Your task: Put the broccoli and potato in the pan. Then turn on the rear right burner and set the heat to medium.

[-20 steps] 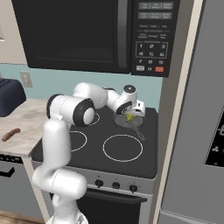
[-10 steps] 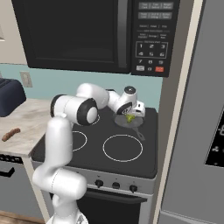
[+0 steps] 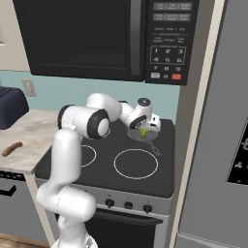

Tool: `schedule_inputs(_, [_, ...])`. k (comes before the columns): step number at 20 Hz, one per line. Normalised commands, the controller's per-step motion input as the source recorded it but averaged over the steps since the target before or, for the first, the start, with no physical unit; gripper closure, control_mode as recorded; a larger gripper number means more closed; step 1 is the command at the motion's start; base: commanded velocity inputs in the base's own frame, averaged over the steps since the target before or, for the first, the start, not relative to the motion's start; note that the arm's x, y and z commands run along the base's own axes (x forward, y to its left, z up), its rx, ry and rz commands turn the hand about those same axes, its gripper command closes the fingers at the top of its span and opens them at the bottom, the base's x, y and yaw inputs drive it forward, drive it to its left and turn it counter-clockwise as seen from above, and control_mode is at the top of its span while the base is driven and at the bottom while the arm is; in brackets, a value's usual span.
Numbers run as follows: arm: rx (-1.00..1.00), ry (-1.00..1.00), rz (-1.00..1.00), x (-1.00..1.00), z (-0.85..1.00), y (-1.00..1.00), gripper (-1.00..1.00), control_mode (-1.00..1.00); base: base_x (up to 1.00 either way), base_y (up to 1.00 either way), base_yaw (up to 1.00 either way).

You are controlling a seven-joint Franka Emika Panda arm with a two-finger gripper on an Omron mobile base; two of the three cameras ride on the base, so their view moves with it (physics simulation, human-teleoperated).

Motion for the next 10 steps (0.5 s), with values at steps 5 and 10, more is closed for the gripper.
schedule_inputs(5, [0.00,0.00,0.00,0.01,-0.11,0.00,1.00,-1.00,0.00,0.00,0.00])
schedule_inputs(10, [0.00,0.00,0.00,0.00,0.00,0.00,1.00,-1.00,0.00,0.00,0.00])
